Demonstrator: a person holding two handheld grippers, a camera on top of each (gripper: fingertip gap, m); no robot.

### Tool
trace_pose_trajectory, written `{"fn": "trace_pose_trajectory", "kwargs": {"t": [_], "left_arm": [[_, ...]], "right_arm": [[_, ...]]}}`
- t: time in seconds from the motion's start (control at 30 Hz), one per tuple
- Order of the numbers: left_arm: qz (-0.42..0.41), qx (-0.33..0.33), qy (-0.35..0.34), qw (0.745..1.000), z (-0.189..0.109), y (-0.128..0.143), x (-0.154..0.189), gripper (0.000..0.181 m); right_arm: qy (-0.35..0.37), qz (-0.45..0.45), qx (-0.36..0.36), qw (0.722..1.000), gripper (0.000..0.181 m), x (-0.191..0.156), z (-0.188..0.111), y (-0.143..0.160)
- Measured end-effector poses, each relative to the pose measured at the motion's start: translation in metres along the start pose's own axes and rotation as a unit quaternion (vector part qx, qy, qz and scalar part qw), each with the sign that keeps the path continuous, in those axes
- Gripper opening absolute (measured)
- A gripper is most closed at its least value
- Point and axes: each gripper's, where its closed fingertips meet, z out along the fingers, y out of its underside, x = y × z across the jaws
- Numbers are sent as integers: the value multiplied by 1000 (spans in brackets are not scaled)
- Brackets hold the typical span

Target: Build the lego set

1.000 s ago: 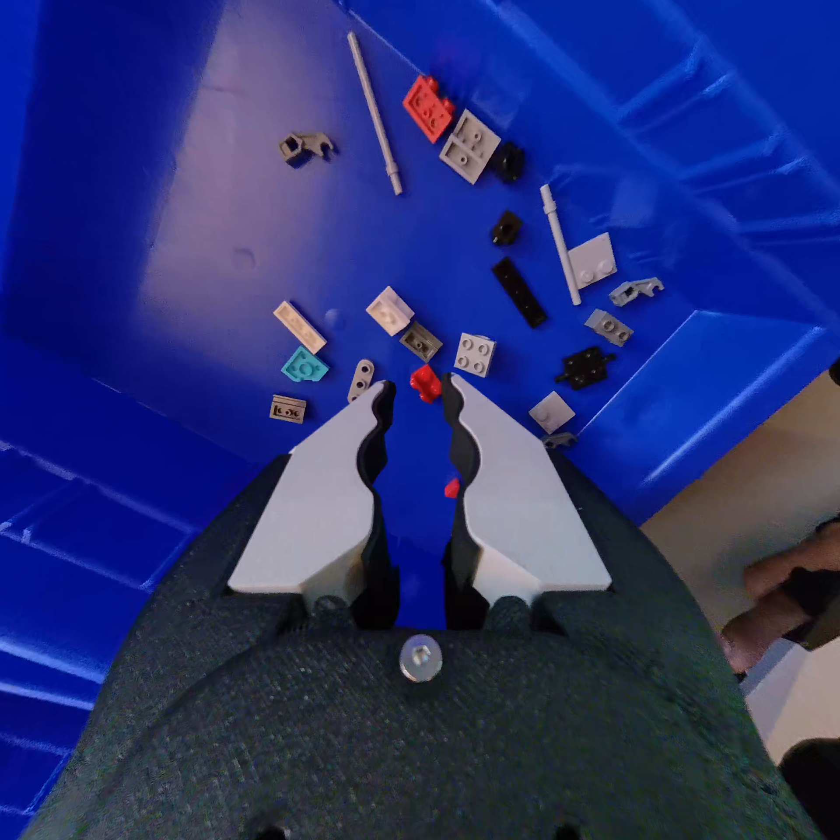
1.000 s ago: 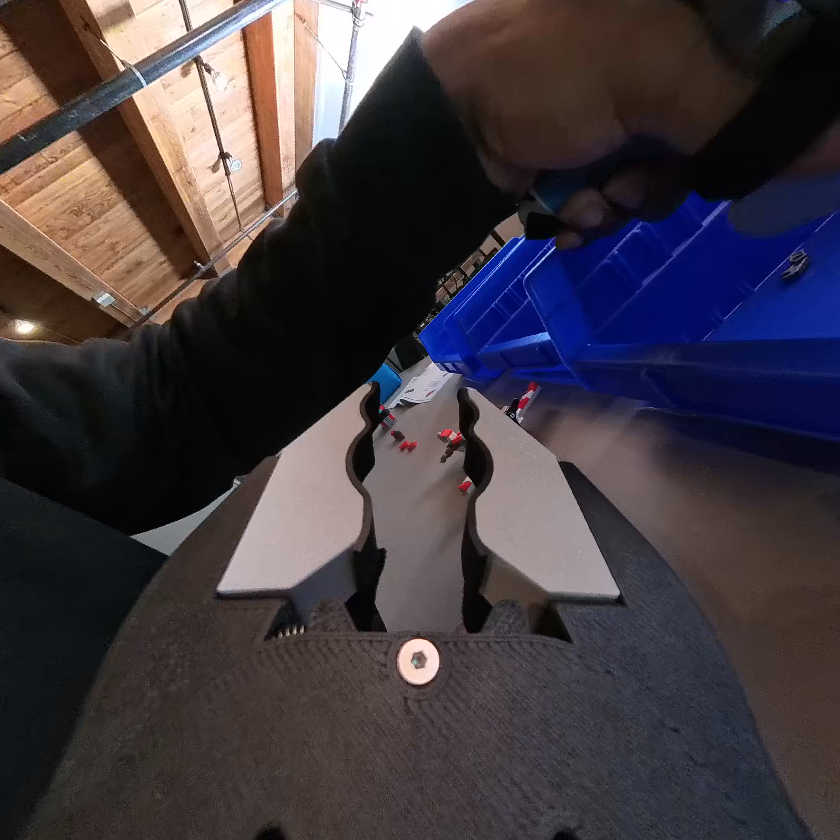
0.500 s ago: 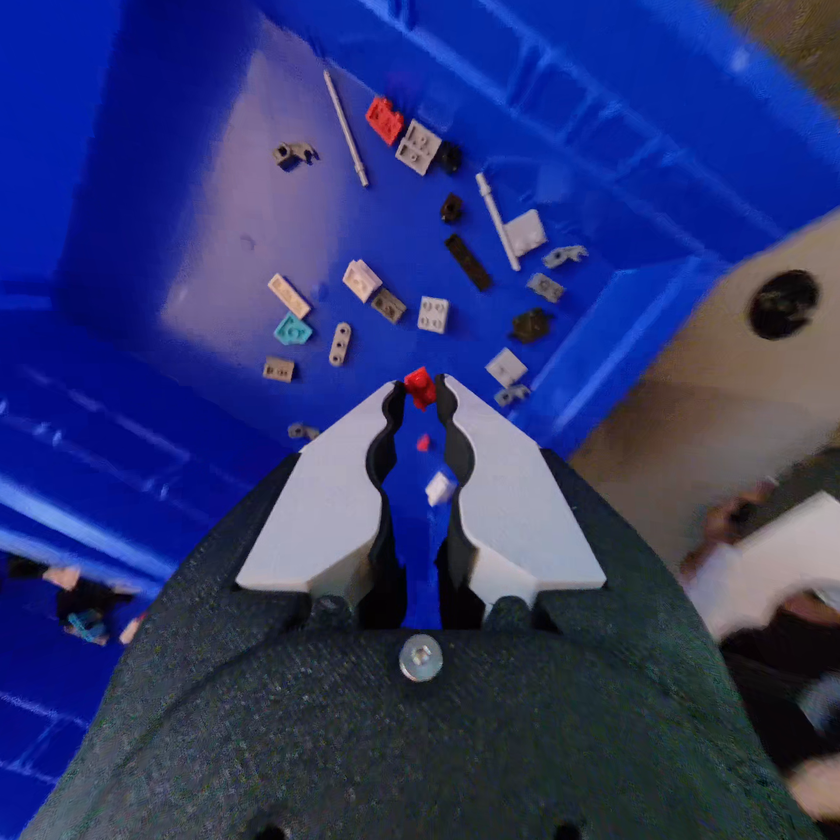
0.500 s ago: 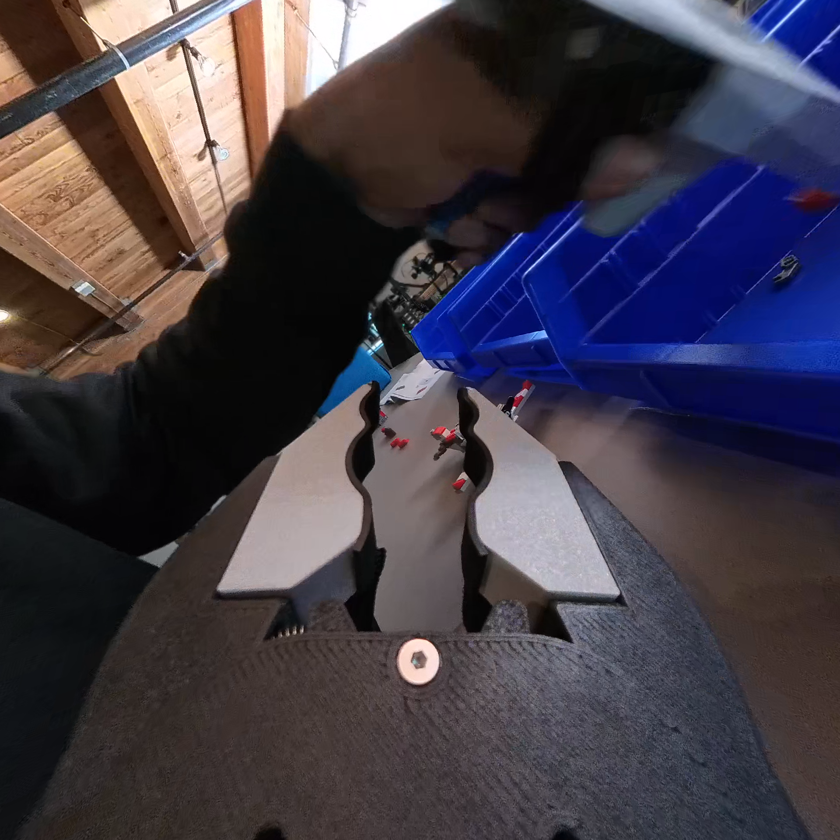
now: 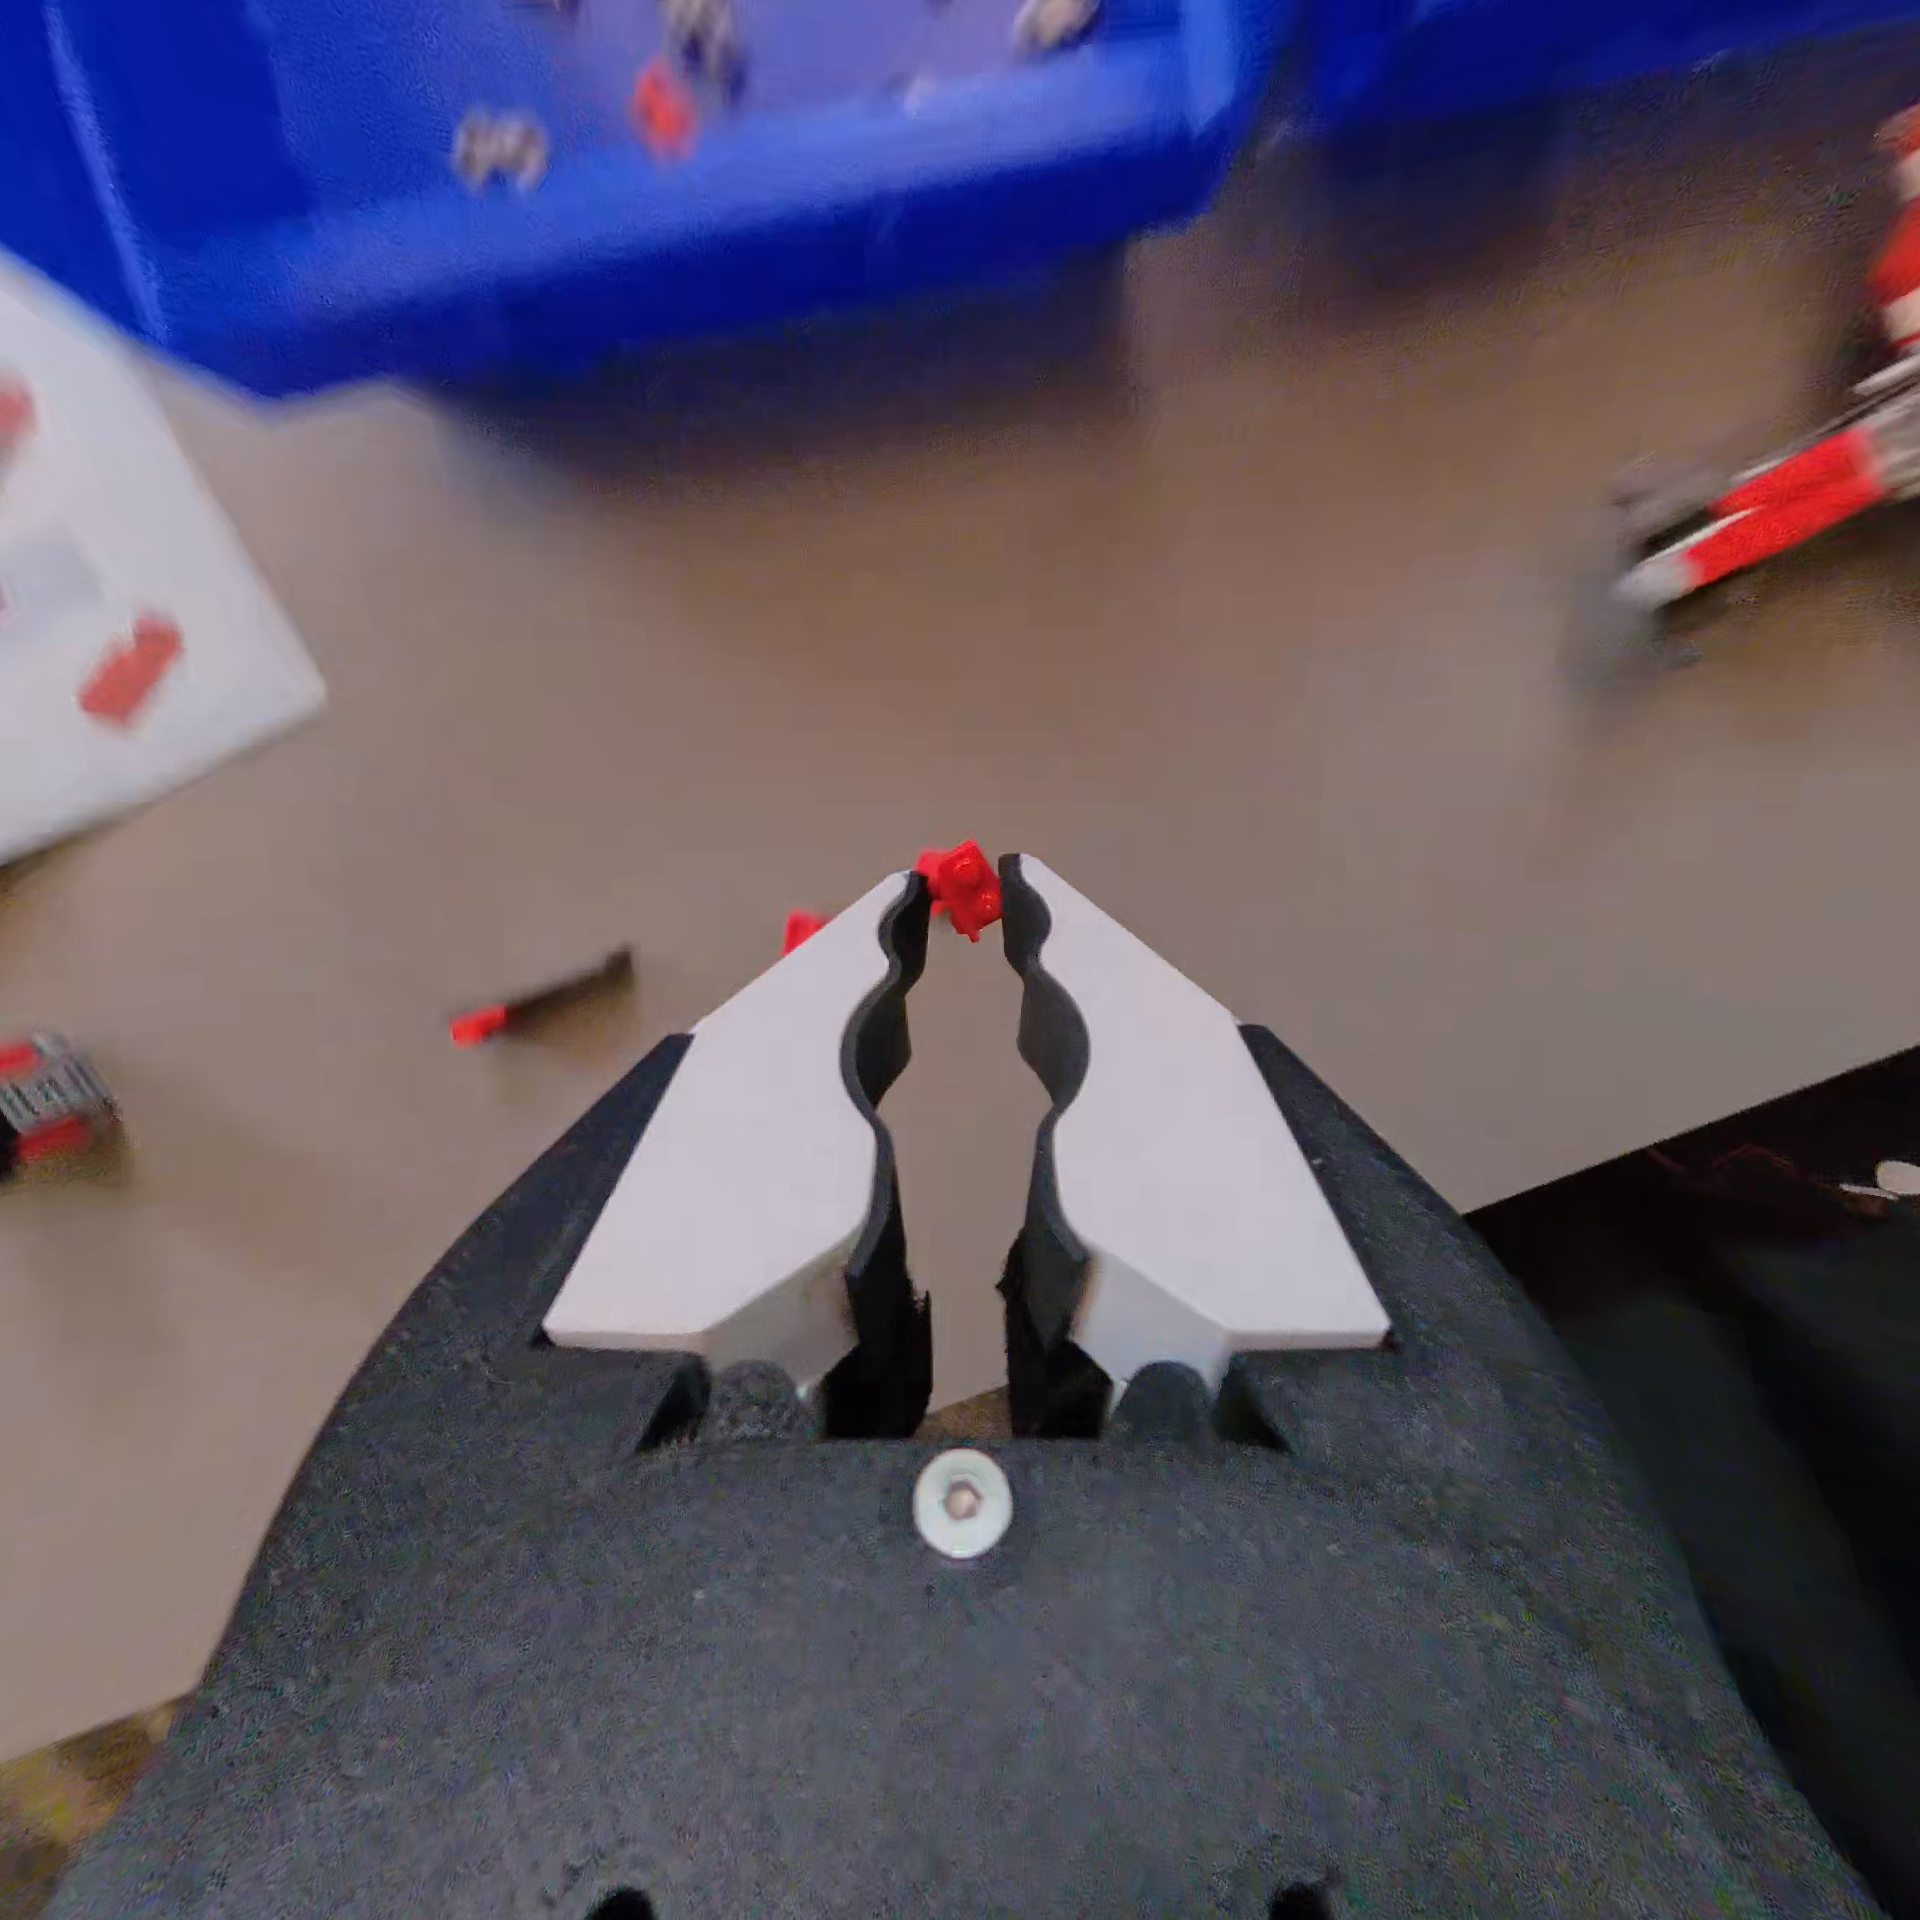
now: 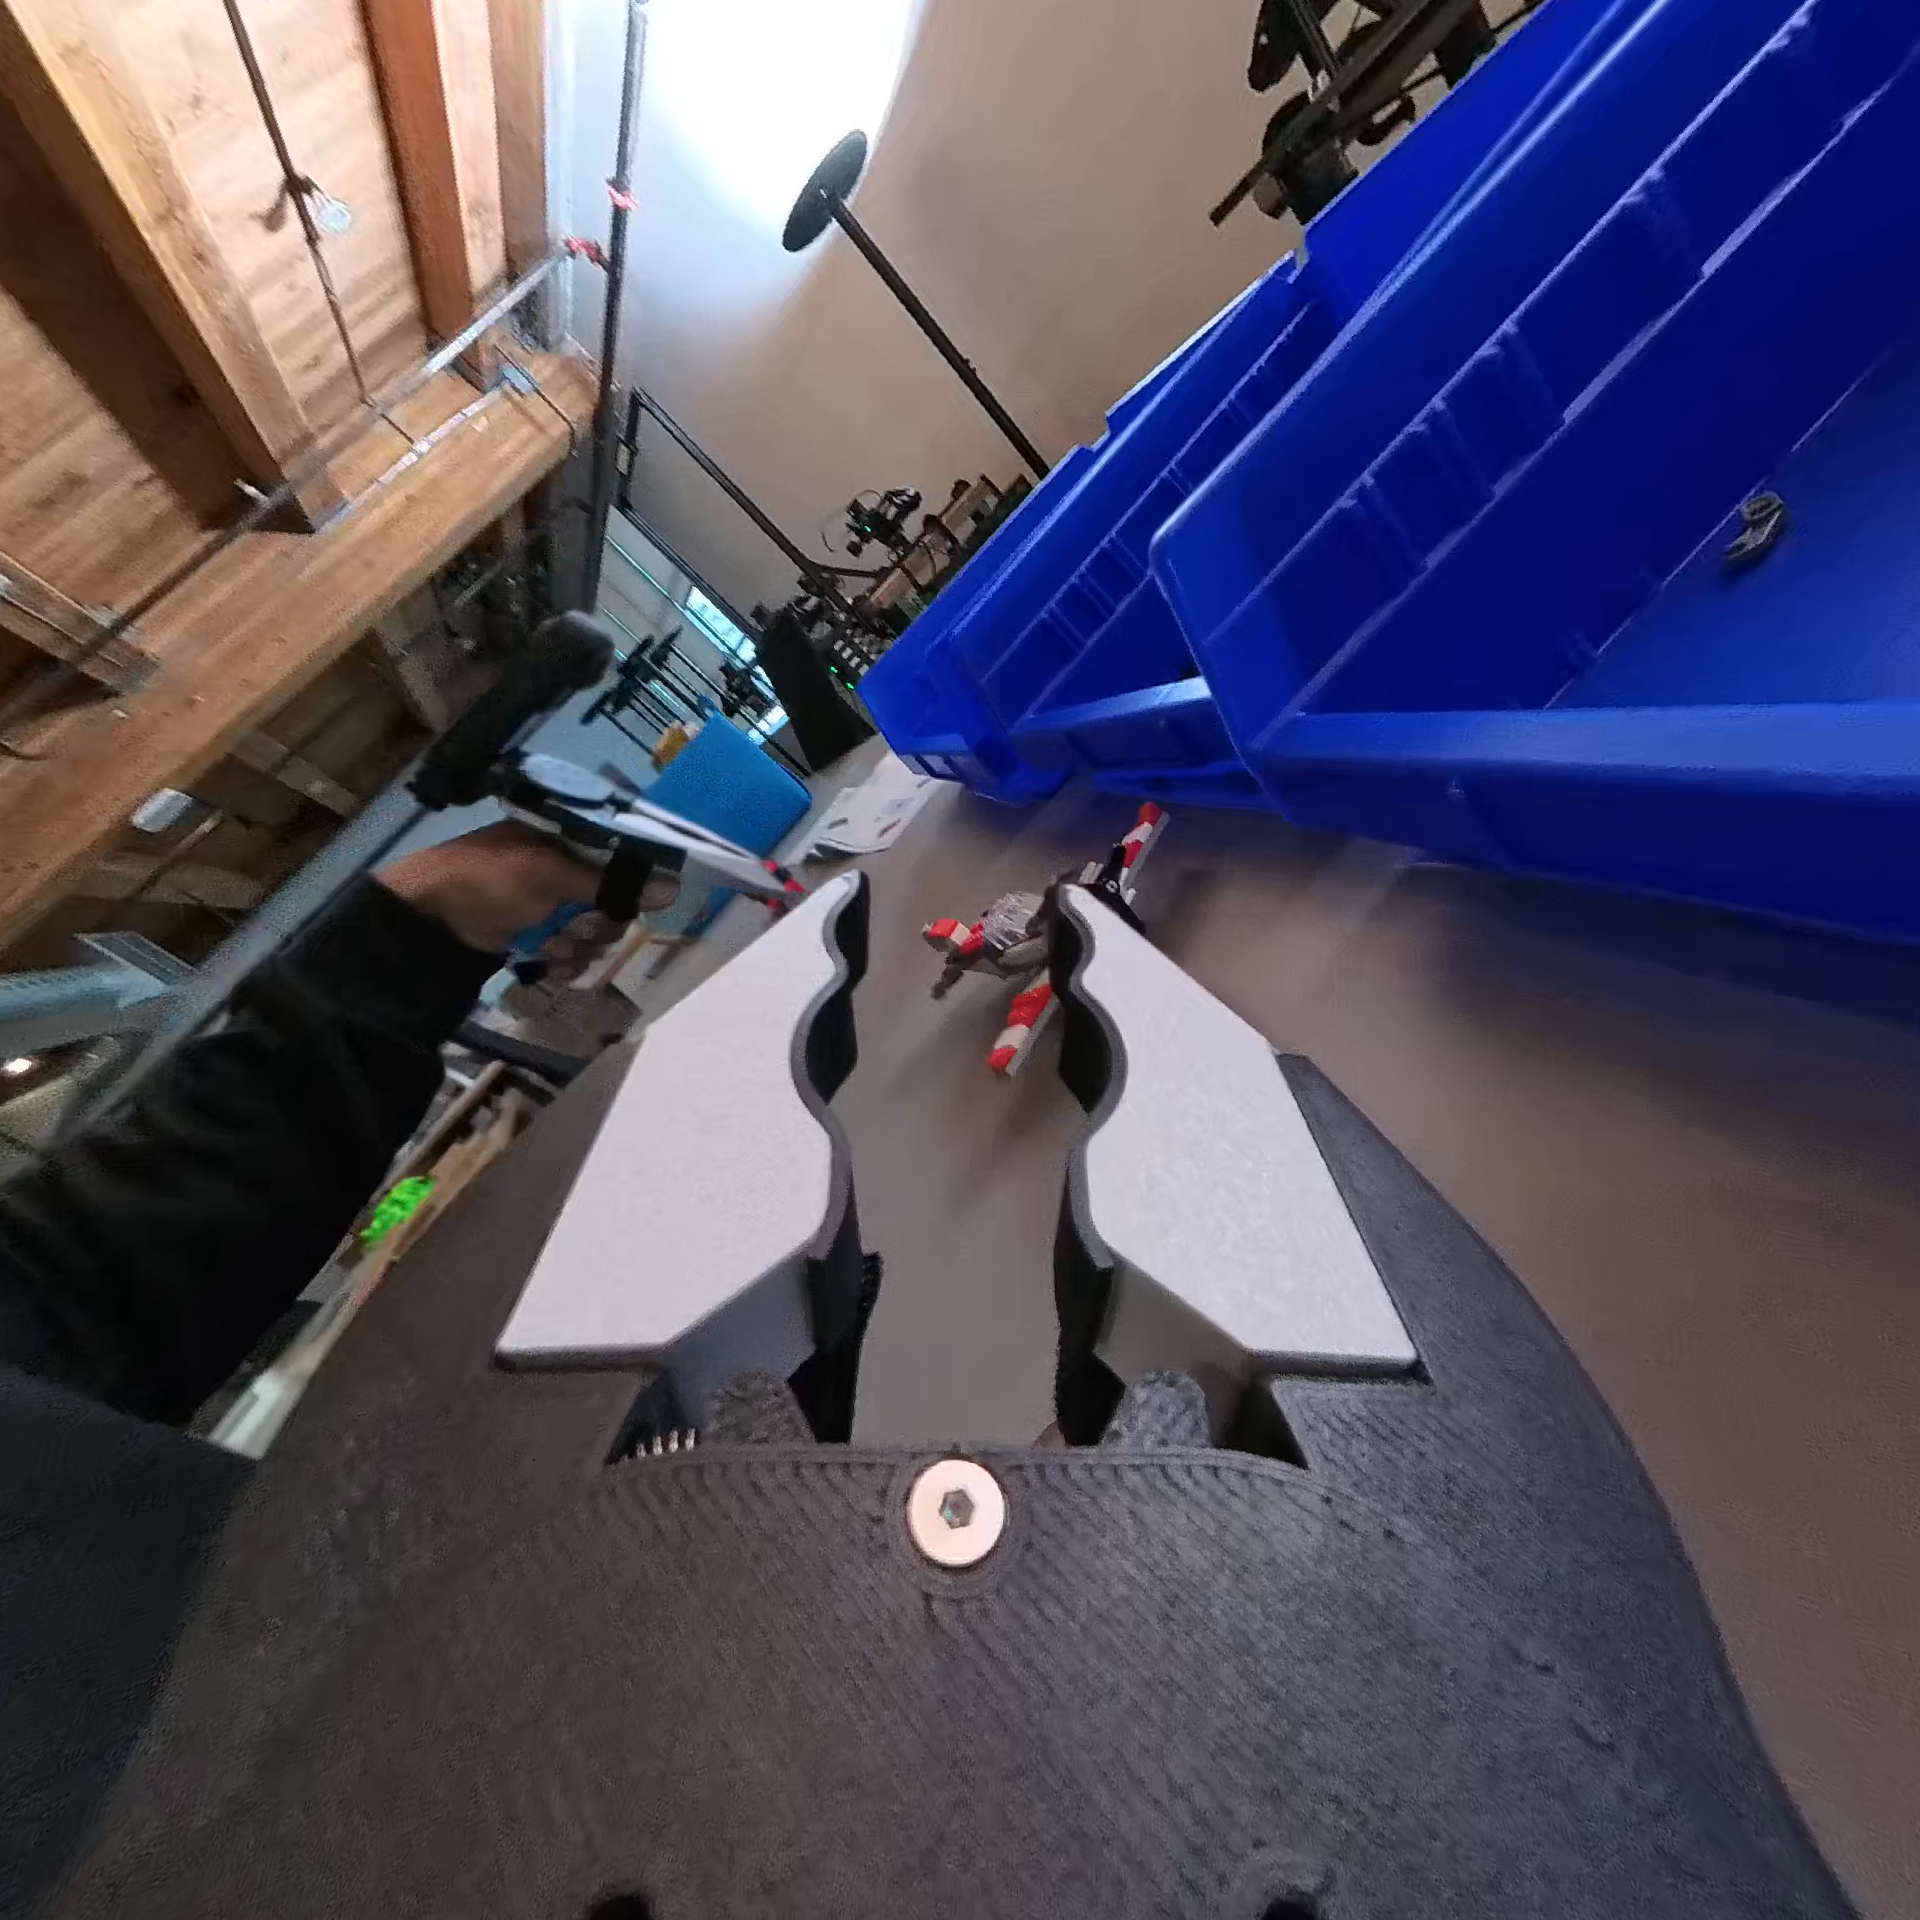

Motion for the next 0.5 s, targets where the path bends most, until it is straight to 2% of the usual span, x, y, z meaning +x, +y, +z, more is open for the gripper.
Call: {"fn": "trace_pose_trajectory", "kwargs": {"t": [0.1,0.2,0.37,0.5], "left_arm": [[-26,-20,6,999,17,36,-18,14],[-23,-37,8,999,31,52,-21,14],[-8,-55,18,998,44,58,-16,20],[17,-24,11,1000,25,31,-7,30]], "right_arm": [[20,-17,-17,999,33,2,4,7],[33,-27,-25,999,33,3,6,10],[40,-27,-27,998,33,5,7,10],[43,-32,-32,998,33,5,7,12]]}}
